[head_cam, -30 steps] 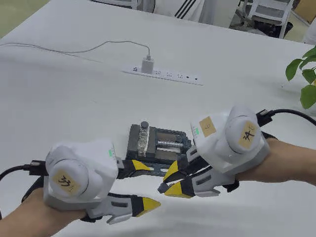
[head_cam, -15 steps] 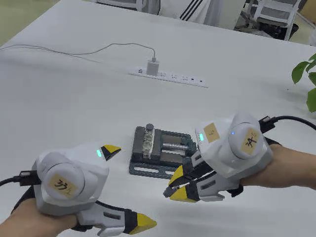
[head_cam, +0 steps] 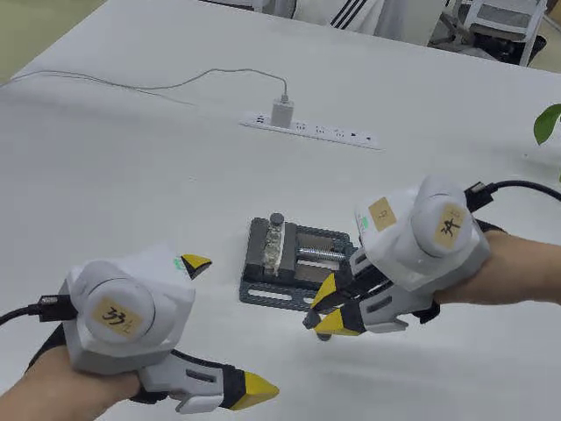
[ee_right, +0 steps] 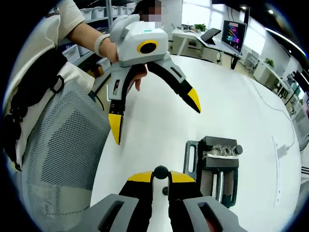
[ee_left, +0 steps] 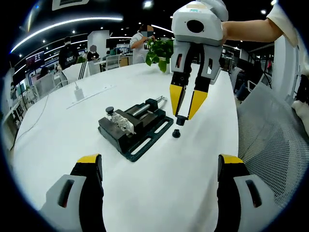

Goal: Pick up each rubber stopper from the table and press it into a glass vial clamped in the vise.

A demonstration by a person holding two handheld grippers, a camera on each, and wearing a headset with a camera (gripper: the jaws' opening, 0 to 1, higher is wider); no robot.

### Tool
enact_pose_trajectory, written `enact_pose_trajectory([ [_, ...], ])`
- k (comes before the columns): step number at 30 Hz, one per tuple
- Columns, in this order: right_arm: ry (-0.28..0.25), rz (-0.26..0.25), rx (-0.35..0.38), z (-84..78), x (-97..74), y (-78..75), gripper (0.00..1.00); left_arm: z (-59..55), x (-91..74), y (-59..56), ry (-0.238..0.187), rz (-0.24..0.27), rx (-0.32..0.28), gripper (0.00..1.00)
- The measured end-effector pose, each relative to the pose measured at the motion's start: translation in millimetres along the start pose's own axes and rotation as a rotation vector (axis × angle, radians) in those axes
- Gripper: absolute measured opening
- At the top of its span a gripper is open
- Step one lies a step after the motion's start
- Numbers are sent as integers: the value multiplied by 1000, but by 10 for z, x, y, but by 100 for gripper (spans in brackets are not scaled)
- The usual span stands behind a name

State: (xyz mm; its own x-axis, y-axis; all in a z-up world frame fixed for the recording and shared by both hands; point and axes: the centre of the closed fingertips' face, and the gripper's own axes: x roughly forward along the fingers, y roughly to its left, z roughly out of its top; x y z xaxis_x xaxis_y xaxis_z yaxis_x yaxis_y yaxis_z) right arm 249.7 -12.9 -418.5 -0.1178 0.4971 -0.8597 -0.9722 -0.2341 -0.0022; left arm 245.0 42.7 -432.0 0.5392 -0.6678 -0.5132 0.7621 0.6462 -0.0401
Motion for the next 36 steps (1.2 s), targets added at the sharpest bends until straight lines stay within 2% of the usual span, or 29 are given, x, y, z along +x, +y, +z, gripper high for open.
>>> enact_pose_trajectory([
  [6,16,-22,-40,100,-93,-307,7,-2,-30,34,1,10,-17,99],
  [12,71,-26,-96,145,-143,-545,7,46,-51,97,-13,26,-30,99],
  [16,114,-25,-134,165,-140,-718,7,76,-71,134,-18,35,-39,98],
  [21,142,-20,-160,228,-83,-899,7,79,-81,149,-16,36,-38,98],
  [27,182,-10,-199,269,-2,-1035,7,84,-81,176,-19,40,-48,98],
  [29,224,-11,-192,224,25,-1095,7,82,-78,182,-19,38,-51,98],
  [36,249,23,-180,239,123,-1155,6,80,-89,228,-17,38,-50,97],
])
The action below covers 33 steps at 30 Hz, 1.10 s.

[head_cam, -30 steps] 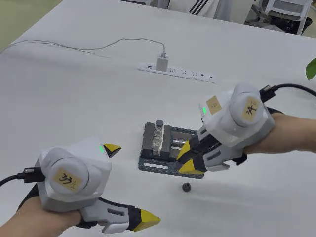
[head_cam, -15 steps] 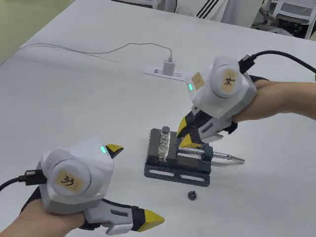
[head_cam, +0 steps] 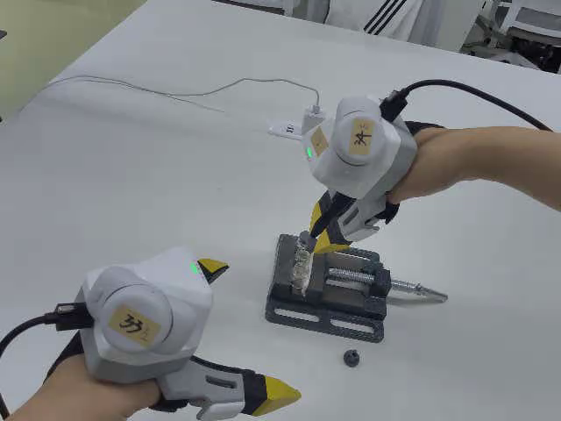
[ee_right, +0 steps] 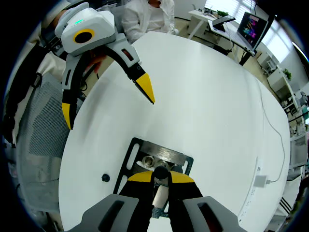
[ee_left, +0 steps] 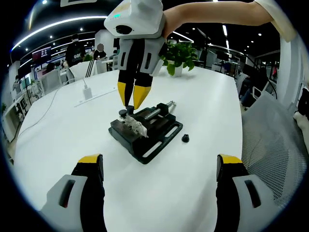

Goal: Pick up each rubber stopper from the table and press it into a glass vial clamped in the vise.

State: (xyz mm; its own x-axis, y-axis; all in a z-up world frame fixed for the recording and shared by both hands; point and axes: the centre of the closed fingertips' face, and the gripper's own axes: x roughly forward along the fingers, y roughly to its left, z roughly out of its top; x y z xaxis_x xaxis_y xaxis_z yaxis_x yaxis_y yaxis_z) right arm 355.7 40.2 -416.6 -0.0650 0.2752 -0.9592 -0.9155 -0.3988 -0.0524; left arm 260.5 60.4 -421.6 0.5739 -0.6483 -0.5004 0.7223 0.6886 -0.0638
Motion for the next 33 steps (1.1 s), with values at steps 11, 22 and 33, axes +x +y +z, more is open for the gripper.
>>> enact_pose_trajectory([
  [11,45,30,-32,47,66,50,6,-22,-15,46,2,8,-13,96],
  [22,75,42,-56,28,135,15,6,-70,4,55,11,2,-28,95],
  [33,140,53,-17,-16,165,-46,6,-75,25,58,3,1,-39,94],
])
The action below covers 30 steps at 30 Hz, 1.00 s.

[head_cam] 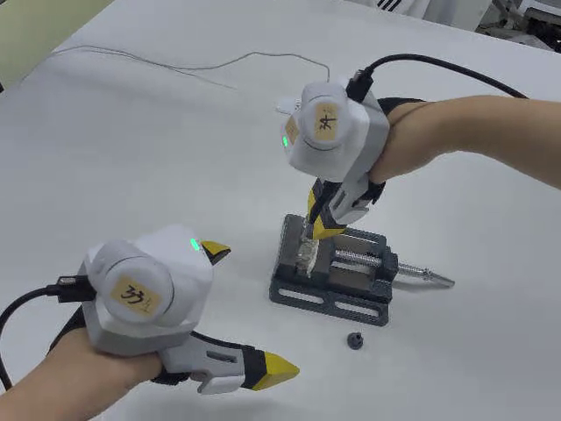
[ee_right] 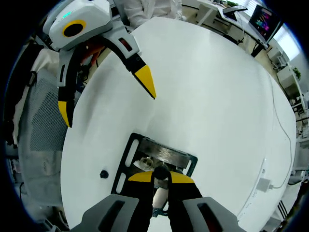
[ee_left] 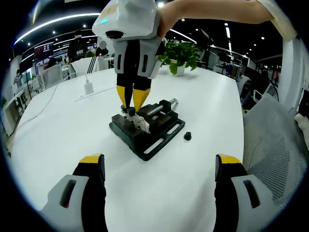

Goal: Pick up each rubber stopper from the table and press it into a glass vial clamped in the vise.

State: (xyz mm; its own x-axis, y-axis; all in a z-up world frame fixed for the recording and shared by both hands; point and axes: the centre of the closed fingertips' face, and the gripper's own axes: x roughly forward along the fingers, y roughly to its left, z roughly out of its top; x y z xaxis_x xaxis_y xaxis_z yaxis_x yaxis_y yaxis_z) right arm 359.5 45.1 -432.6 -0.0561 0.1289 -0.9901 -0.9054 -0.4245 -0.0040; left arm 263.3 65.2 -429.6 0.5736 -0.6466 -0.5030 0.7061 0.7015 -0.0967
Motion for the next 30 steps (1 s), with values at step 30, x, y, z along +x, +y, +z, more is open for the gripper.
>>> enact_pose_trajectory([
  [30,25,0,110,11,-15,74,7,-44,44,2,-1,10,-19,93],
])
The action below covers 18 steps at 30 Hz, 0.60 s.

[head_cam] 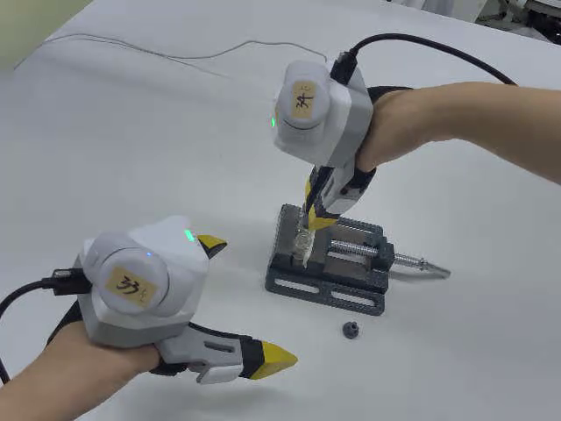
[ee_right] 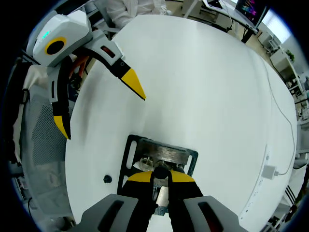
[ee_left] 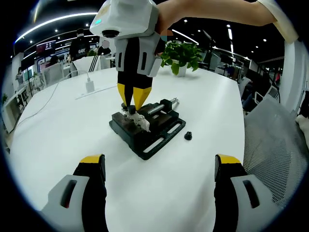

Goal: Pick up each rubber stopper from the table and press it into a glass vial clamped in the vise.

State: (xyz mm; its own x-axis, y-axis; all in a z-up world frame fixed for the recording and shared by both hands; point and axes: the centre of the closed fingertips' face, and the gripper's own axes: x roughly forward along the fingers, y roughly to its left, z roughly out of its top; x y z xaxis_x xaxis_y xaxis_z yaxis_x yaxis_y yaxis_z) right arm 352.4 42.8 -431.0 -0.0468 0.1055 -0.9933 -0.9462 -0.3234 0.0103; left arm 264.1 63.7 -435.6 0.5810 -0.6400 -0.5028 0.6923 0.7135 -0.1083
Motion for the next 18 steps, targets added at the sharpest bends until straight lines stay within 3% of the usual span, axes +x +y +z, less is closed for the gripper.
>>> enact_pose_trajectory([
  [5,2,16,-59,-15,-11,42,13,-5,-5,-10,1,-2,-4,92],
  [10,-9,6,-58,-53,-87,27,19,-36,-5,-28,5,-7,-9,92],
  [18,-70,3,-9,-67,-141,-36,7,-35,-2,-9,5,-10,-9,91],
])
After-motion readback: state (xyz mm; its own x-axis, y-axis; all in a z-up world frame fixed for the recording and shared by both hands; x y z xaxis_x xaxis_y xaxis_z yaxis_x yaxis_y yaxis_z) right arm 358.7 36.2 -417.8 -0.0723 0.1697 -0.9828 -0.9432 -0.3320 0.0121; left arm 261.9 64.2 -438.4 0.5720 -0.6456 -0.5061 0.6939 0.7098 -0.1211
